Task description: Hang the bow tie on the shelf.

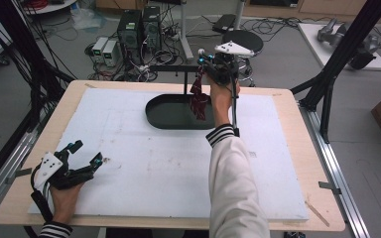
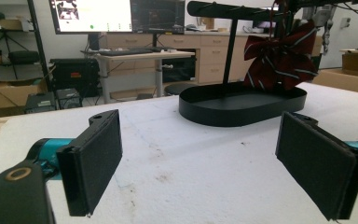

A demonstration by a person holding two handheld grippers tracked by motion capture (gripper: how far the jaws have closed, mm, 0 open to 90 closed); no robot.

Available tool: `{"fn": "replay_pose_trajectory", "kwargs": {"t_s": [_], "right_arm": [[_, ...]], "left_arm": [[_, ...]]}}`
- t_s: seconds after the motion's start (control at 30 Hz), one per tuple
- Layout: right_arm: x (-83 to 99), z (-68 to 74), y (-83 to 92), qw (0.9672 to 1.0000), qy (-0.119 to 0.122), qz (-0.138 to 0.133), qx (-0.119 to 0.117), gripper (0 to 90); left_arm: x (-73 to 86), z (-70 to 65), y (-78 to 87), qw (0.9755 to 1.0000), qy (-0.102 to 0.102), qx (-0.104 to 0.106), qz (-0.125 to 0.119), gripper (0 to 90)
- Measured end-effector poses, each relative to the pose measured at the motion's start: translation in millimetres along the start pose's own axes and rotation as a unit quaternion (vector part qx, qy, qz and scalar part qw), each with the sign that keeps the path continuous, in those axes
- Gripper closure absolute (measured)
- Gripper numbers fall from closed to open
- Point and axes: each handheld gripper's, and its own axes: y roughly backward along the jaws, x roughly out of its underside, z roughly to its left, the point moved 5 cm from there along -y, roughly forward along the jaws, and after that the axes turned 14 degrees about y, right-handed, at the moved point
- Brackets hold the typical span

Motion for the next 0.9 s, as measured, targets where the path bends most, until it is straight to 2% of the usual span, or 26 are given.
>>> {"fn": "replay_pose_trajectory", "kwargs": {"t_s": [0.13,0.27,0.5,0.6,0.8,0.9], "right_arm": [[1.5,0.2,-8.7,1.0,0.001,0.005,0.003,85.7],[7.3,0.1,-16.4,0.9999,-0.013,0.005,0.001,85.7],[11.4,6.3,-30.2,0.9997,-0.018,0.007,-0.017,85.6],[13.1,9.4,-36.7,0.9997,-0.012,0.011,-0.021,85.6],[23.1,14.1,-49.4,0.9986,-0.013,0.034,-0.039,85.5],[27.3,16.7,-52.5,0.9974,-0.004,0.053,-0.049,85.3]], "left_arm": [[-0.1,0.2,0.1,1.0,0.0,0.001,0.0,14.9],[-0.1,0.4,0.4,1.0,-0.001,0.001,0.001,14.9],[-0.1,0.4,0.3,1.0,0.0,0.002,0.001,14.9],[-0.1,0.5,0.3,1.0,0.002,0.002,0.003,14.9],[-0.2,0.7,0.0,1.0,0.002,0.002,0.003,14.9],[-0.2,0.6,-0.1,1.0,0.003,0.003,0.003,14.9]]}}
